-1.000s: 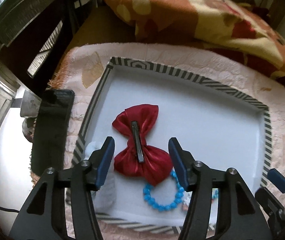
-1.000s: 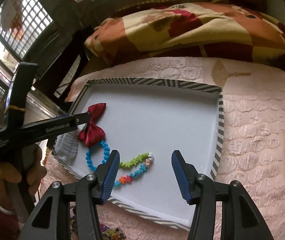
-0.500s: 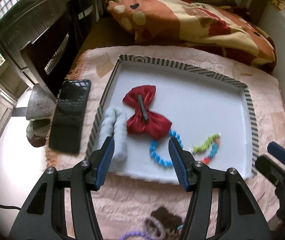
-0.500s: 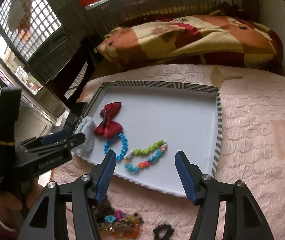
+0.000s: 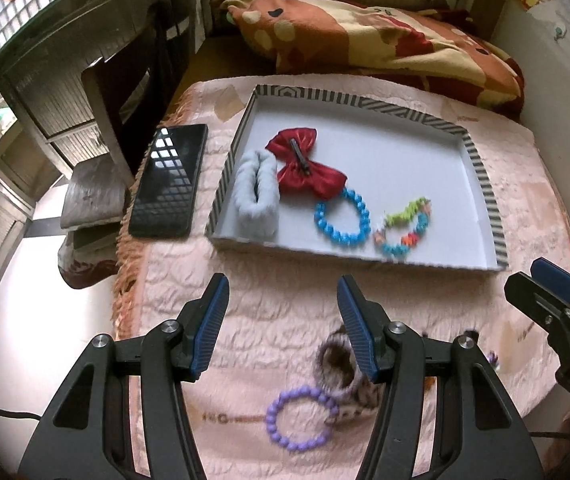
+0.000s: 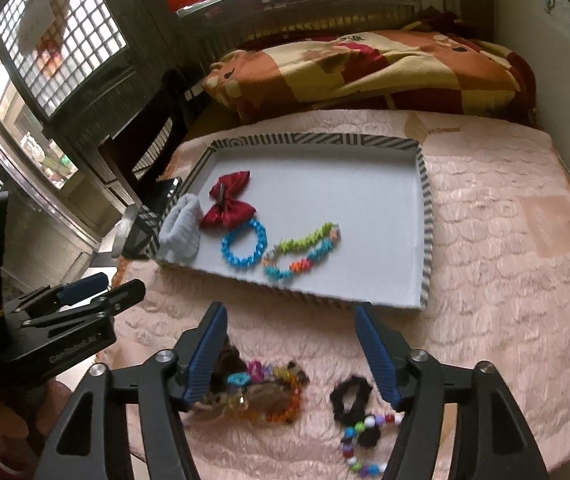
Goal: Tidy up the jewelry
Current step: 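Withdraw both tools from the tray back toward the remaining jewelry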
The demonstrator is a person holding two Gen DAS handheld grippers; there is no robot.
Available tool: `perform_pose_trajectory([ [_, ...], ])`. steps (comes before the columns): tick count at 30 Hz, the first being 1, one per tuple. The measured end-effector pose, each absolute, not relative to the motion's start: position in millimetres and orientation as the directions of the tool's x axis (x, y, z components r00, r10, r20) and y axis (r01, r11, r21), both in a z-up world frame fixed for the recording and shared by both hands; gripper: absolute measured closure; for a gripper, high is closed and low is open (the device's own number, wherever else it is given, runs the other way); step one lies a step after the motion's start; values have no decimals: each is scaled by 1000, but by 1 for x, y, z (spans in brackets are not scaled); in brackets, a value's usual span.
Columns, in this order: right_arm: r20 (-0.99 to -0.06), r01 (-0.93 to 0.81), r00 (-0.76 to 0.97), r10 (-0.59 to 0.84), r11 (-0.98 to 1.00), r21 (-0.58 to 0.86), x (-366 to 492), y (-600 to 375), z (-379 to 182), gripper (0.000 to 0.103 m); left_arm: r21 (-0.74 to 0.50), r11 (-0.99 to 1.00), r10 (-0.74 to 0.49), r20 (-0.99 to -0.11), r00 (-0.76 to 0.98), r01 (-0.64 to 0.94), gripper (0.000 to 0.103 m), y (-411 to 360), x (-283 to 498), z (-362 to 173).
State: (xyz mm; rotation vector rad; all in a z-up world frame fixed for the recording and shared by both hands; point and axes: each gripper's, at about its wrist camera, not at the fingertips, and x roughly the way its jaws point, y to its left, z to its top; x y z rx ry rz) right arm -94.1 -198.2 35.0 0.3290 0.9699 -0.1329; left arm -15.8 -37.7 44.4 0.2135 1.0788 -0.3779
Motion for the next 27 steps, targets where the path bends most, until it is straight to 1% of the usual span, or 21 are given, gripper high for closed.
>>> perform_pose_trajectory([
  [12,-832,295,555,-2,935,195,-129,-178,31,36,-23,900,-222,-884,411,436,47,-18,-54,42],
  [27,-824,292,567,-20,940,178,-141,-169,39,36,-22,896,-233,-873,428,444,47,-11,-72,46],
])
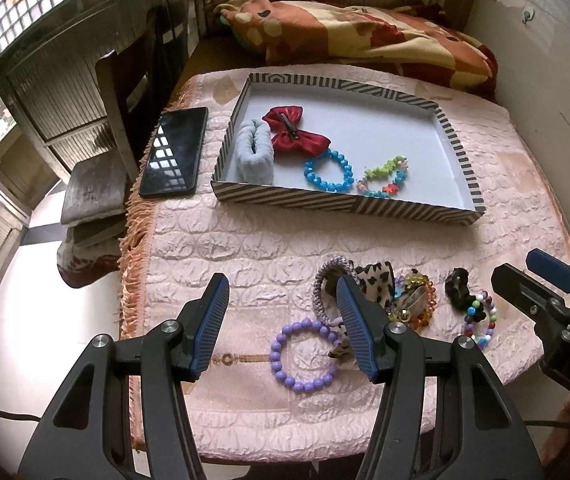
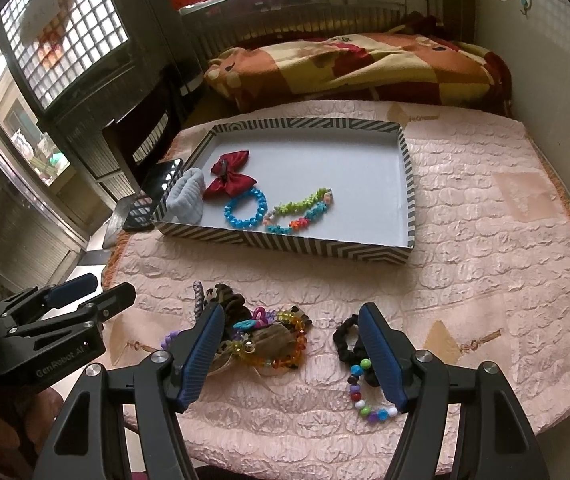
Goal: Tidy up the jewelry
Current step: 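Withdraw both tools from the tray back toward the remaining jewelry, then grasp the silver-grey scrunchie with the left tool while the right tool grasps the black scrunchie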
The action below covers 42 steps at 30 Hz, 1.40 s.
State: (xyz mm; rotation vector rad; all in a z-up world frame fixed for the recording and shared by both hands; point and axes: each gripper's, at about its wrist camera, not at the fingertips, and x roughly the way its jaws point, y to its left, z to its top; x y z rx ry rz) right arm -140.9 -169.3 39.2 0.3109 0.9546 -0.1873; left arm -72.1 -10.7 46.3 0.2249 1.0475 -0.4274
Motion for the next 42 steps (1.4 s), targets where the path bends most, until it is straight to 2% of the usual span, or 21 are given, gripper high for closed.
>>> perform_pose_trajectory([
  [28,-844,303,535,-22,938,167,-142,-176,31,35,-23,897,-220,-890,400,442,47,-10,-75,39],
  [42,-890,396,453,-56,907,145,-169,-218,-2,35,-147,921,-261,-920,292,361,47,26,-45,22],
])
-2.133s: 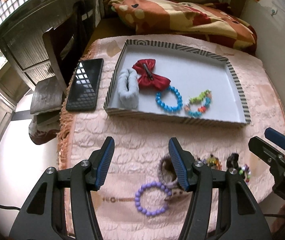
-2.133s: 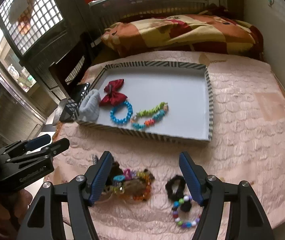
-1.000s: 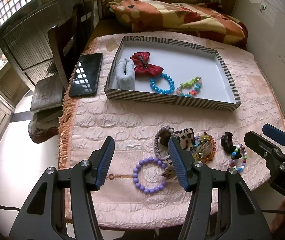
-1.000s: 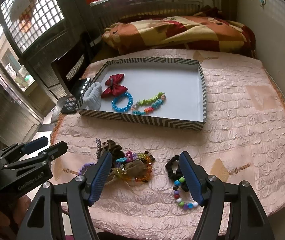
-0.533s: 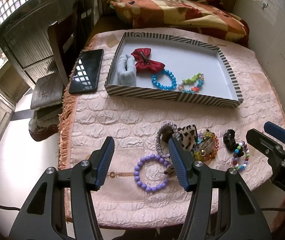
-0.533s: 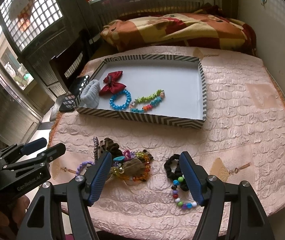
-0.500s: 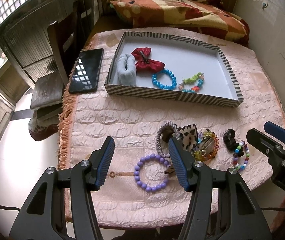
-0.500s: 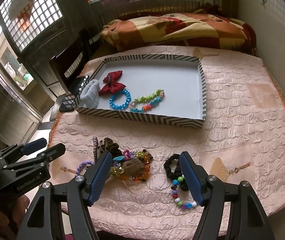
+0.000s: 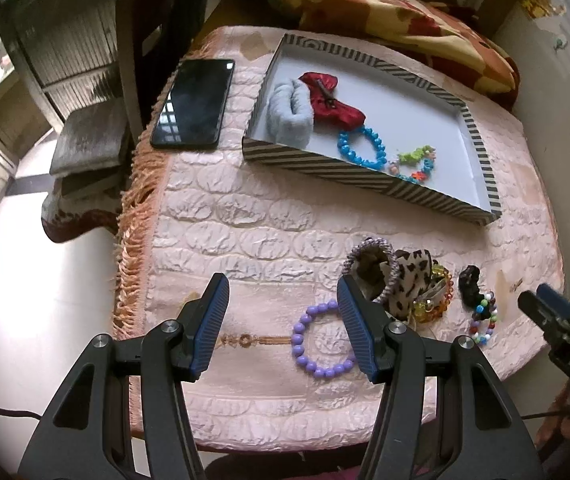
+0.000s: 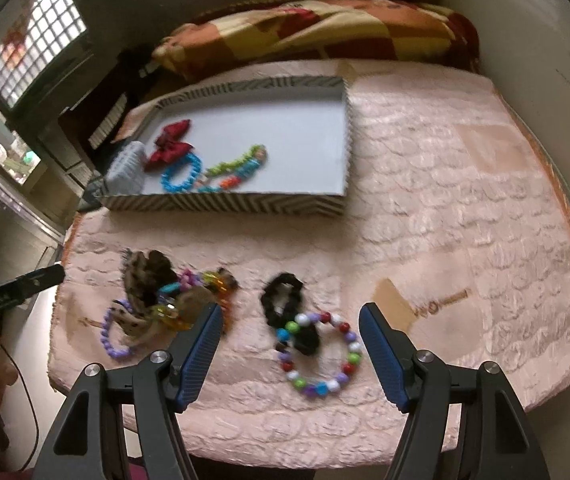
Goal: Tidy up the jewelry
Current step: 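Grasp the silver-grey scrunchie with the left tool while the right tool grasps the black scrunchie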
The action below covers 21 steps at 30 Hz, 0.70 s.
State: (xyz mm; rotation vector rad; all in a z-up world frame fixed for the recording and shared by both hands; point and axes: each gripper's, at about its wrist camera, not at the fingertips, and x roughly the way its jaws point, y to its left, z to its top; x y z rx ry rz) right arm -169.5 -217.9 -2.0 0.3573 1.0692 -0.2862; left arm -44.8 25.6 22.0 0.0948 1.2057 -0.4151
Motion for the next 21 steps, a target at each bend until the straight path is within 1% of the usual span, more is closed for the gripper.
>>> perform_pose_trajectory([
  [8,-900,420,433,-50,895,152,-177,-230,-11,35,-217,908,-309,-924,226,358,47,15,-41,10],
  [17,-899,444,434,-57,882,158,-183,-245,-8,35,-235,845,-345,-926,155,481,47,-21,-46,-4],
  [21,-899,453,434,-57,876,164,-185,-250,-8,35,-237,828,-350,-927,137,508,49,-29,-46,-13],
])
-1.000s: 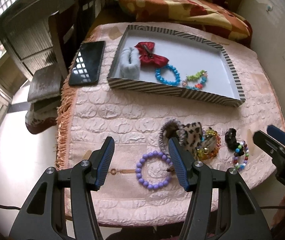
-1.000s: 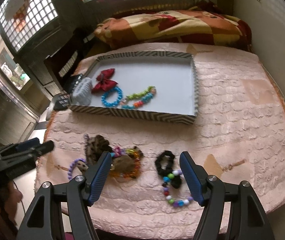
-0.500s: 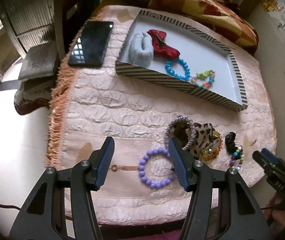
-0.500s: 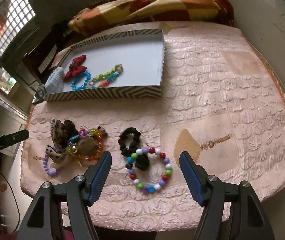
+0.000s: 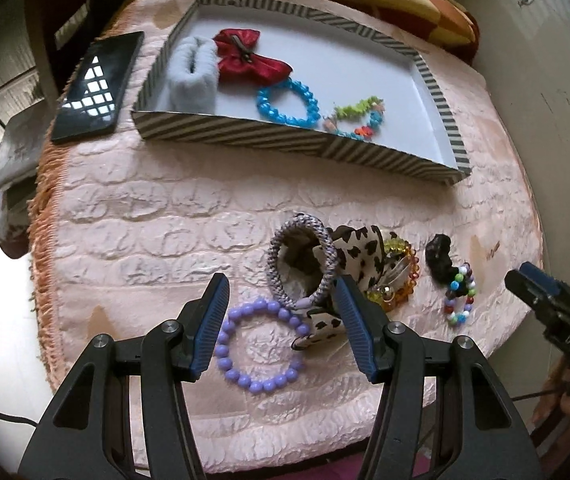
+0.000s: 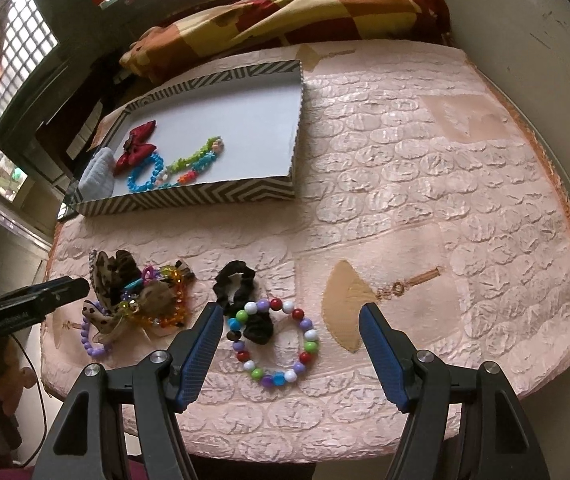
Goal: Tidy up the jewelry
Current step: 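Grasp the silver-grey scrunchie with the left tool while the right tool grasps the black scrunchie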
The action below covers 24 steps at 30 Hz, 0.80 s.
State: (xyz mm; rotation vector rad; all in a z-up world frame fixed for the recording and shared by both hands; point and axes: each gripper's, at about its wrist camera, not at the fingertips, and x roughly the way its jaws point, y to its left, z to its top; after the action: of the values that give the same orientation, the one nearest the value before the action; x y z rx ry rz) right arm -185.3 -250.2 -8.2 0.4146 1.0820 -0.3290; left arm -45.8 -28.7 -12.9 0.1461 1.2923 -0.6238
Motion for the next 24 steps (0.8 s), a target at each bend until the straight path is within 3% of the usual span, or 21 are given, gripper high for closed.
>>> perform_pose_trajectory([
  [10,-898,427,439,-25,885,185,-176,-253,-13,35,-274,795,-375,-924,83,541,66,-44,-42,-31],
  [12,-895,393,446,-8,900,188,-168,-249,-16,35,-280,789,-378,-923,74,547,80,-47,-42,-34],
  [15,-896,350,444,11,918,185,-154,-244,-23,38,-284,781,-382,-922,66,556,91,-51,-43,-36],
  [17,-902,321,431,28,929,183,-143,-242,-30,51,-284,779,-388,-919,75,559,95,-50,-43,-34],
  [24,-933,239,354,61,959,153,-113,-233,-60,54,-307,785,-416,-905,90,538,97,-35,-38,-21],
])
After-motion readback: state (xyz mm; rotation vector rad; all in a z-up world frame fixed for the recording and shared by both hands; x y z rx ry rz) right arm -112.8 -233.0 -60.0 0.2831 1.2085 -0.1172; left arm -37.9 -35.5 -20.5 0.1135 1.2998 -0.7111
